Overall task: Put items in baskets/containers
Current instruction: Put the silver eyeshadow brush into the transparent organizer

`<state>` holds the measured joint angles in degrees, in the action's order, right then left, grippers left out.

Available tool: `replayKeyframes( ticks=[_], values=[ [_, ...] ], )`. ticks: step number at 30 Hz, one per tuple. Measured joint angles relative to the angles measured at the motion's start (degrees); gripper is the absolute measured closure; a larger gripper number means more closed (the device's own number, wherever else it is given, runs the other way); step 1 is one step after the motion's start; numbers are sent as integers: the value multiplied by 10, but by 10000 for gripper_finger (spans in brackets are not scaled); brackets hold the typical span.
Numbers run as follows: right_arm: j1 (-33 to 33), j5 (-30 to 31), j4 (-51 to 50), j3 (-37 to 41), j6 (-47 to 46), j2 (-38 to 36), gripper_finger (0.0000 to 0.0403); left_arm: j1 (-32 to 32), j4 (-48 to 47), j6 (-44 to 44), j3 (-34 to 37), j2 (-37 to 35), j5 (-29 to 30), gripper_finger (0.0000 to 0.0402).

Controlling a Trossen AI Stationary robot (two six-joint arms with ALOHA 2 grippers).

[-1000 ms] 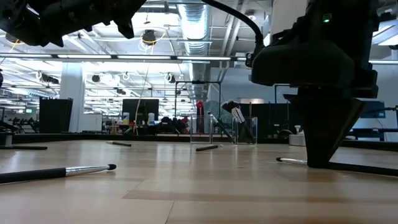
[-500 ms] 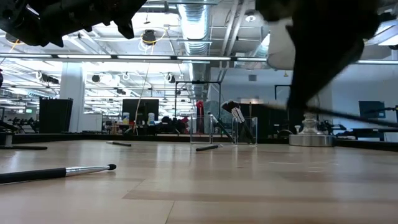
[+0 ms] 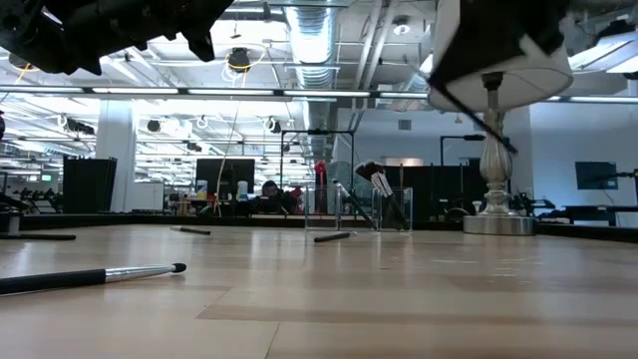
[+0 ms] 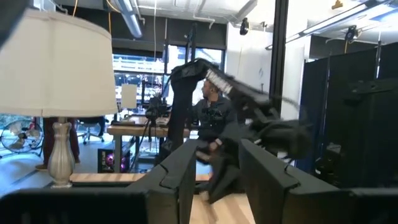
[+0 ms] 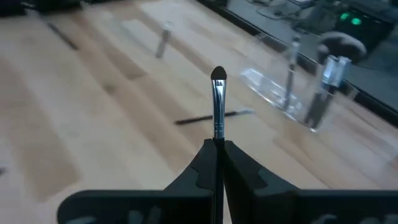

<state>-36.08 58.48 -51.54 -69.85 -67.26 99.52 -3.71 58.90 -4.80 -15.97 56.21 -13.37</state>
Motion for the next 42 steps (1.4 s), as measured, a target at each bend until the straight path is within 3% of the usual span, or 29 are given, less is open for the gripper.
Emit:
replayKeyframes(
  ticks=[5,11,14,20,26,31,36,42],
  values=[
    [47,-12,191,138,94,-78,401,-2,-3,0,0,-17,0,284],
    [140,-127,565,276,349,-144,402,-2,-12,0,0,-27,0,284],
    [196,-165,672,299,438,-146,402,-2,-16,0,0,-26,0,284],
    [303,-171,776,298,542,-127,400,-2,-35,0,0,-26,0,284],
    [380,-270,924,300,630,-76,400,1,-64,-2,0,-26,0,284],
    [416,-286,1014,295,673,-31,399,1,-78,-5,0,-26,0,284],
    [444,-304,1072,296,703,-14,399,1,-79,-13,12,-25,0,284],
    [494,-358,1074,295,698,-12,397,1,-76,-17,19,-25,0,284]
  ],
)
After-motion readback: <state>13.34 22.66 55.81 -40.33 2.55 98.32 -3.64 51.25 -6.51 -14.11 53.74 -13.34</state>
